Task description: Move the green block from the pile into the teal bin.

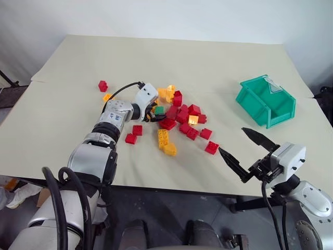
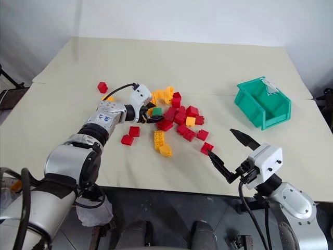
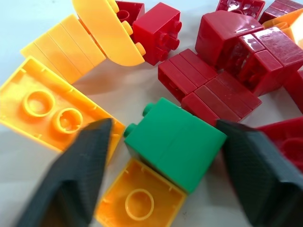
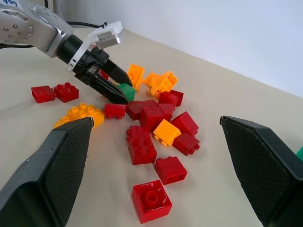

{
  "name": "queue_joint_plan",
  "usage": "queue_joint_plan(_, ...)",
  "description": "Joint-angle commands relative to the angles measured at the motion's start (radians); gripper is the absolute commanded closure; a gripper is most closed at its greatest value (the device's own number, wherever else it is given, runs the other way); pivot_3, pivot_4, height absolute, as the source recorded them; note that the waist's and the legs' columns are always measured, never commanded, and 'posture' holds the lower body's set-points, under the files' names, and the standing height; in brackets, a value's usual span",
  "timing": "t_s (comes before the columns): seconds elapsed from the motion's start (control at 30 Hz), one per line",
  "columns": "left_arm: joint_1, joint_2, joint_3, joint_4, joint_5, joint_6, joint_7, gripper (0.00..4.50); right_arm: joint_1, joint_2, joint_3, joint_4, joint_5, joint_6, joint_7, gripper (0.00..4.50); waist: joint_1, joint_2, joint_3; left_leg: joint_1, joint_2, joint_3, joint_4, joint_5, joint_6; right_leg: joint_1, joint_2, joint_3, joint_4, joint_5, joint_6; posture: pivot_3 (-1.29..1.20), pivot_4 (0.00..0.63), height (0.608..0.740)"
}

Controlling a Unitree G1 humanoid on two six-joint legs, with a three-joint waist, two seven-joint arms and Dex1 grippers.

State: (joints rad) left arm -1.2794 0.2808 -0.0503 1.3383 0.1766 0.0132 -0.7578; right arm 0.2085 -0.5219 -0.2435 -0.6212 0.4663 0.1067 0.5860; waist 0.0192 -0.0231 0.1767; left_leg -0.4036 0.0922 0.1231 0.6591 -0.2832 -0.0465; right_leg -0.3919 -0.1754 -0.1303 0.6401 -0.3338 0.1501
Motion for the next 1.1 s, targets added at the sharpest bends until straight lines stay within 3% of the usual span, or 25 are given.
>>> queue_joint_plan(0.03, 0.018, 0.014, -0.027, 0.005, 0.032, 0.02, -0.034, 2.0, -0.008, 0.011, -0.015, -0.028, -0.002, -0.021, -0.012, 0.0, -0.003, 0.0, 0.0, 0.0, 0.0, 0.0, 0.0, 0.0, 0.0, 0.0, 0.0, 0.0, 0.001, 0.0, 0.0, 0.0, 0.15, 0.74)
queue_joint_plan(0.23, 0.016, 0.025, 0.015, -0.005, -0.008, -0.026, -0.029, 2.0, -0.016, 0.018, -0.008, -0.022, -0.01, -0.021, -0.008, 0.0, -0.004, 0.0, 0.0, 0.0, 0.0, 0.0, 0.0, 0.0, 0.0, 0.0, 0.0, 0.0, 0.001, 0.0, 0.0, 0.0, 0.15, 0.74)
queue_joint_plan(0.37, -0.014, 0.021, 0.095, -0.037, -0.094, -0.19, -0.094, 2.0, -0.013, 0.019, -0.009, -0.021, -0.011, -0.021, -0.004, 0.0, -0.004, 0.0, 0.0, 0.0, 0.0, 0.0, 0.0, 0.0, 0.0, -0.001, 0.0, 0.0, 0.001, 0.0, 0.0, 0.0, 0.15, 0.74)
queue_joint_plan(0.47, -0.045, 0.008, 0.146, -0.06, -0.167, -0.256, -0.266, 2.0, -0.003, 0.016, -0.021, -0.027, -0.005, -0.018, -0.001, 0.0, 0.0, -0.001, 0.0, -0.002, 0.0, 0.0, 0.001, 0.0, 0.0, -0.002, 0.0, 0.0, 0.001, 0.0, 0.0, 0.0, 0.15, 0.74)
queue_joint_plan(0.63, -0.063, -0.072, 0.096, -0.104, -0.187, -0.266, -0.557, 2.0, 0.054, 0.001, -0.089, -0.056, 0.015, -0.008, 0.001, 0.0, 0.009, 0.0, 0.0, -0.002, 0.0, 0.0, 0.001, 0.0, 0.0, -0.001, 0.0, 0.0, 0.0, 0.0, 0.0, 0.0, 0.15, 0.74)
queue_joint_plan(0.77, -0.051, -0.191, 0.043, -0.137, -0.179, -0.284, -0.622, 2.0, 0.145, 0.001, -0.154, -0.078, 0.021, -0.013, 0.012, 0.0, 0.01, -0.001, 0.0, -0.002, 0.0, 0.0, 0.001, -0.001, 0.002, 0.0, 0.0, 0.0, -0.003, 0.0, 0.0, 0.0, 0.15, 0.74)
queue_joint_plan(0.93, -0.035, -0.346, -0.017, -0.12, -0.144, -0.309, -0.546, 2.0, 0.252, 0.027, -0.208, -0.114, 0.024, -0.022, 0.003, 0.0, 0.004, -0.001, 0.0, -0.003, 0.0, 0.0, 0.001, -0.001, 0.002, 0.0, 0.0, 0.0, -0.003, 0.0, 0.0, 0.0, 0.15, 0.74)
queue_joint_plan(1.1, -0.01, -0.449, -0.079, -0.074, -0.073, -0.286, -0.351, 2.0, 0.326, 0.07, -0.225, -0.15, 0.013, -0.025, -0.021, 0.0, -0.003, 0.001, 0.0, -0.001, 0.0, 0.0, 0.002, -0.001, 0.002, -0.001, 0.0, 0.001, -0.003, 0.0, 0.0, 0.0, 0.15, 0.74)
